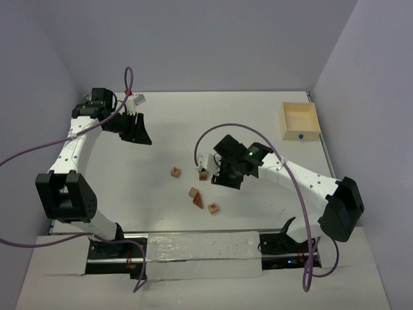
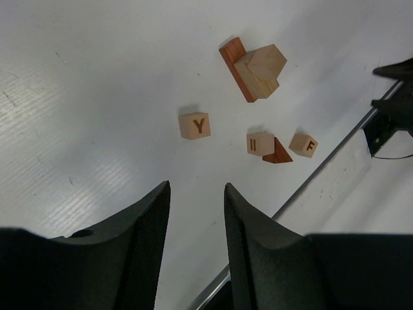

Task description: Build the wood block tower

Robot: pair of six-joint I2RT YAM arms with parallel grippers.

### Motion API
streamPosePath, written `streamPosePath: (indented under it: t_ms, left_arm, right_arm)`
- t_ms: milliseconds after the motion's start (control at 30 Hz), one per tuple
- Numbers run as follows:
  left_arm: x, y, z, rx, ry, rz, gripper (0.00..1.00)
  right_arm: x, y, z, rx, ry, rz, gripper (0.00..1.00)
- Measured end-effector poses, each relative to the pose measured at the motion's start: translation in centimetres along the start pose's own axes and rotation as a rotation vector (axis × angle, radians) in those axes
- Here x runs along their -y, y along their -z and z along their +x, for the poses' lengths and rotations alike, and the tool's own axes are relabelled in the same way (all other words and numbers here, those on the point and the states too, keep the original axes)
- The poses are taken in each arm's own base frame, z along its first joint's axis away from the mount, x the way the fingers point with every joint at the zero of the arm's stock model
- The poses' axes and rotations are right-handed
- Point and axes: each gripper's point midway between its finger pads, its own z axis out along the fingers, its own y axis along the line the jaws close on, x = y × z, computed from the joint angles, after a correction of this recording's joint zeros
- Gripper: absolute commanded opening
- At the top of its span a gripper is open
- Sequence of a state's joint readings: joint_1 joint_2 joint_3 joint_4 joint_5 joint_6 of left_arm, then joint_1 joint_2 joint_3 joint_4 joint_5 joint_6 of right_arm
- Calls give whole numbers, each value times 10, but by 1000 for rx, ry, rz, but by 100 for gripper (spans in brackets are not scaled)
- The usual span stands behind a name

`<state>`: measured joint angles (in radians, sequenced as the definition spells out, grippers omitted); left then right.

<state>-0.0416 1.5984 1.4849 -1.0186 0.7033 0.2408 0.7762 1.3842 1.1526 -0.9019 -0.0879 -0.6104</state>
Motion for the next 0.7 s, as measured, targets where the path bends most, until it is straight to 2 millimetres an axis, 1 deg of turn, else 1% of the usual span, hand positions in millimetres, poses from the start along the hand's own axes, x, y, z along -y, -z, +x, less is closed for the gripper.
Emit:
streamPosePath:
  t_ms: [100, 167, 267, 333, 433, 567, 700]
  left_arm:
    - [7, 5, -1, 17, -4, 13, 50]
    - [9, 7, -2, 25, -9, 18, 50]
    - [12, 7, -2, 29, -11, 25, 50]
    - [12, 7, -2, 30, -11, 29, 50]
    - [13, 7, -3, 31, -11, 31, 51]
    - [13, 8, -3, 31, -12, 31, 50]
    - [13, 9, -3, 34, -15, 30, 50]
  right_arm:
    - [-31, -13, -6, 0, 133, -55, 57]
    - [-50, -20, -9, 12, 212, -89, 59]
    - [-70, -27, -12, 43, 305, -124, 63]
    - [-77, -30, -13, 64, 350, -141, 66]
    - [-84, -33, -22, 111, 401, -170, 70]
    - [-91, -38, -31, 177, 465, -203, 71]
    - [-100, -41, -32, 208, 517, -251, 72]
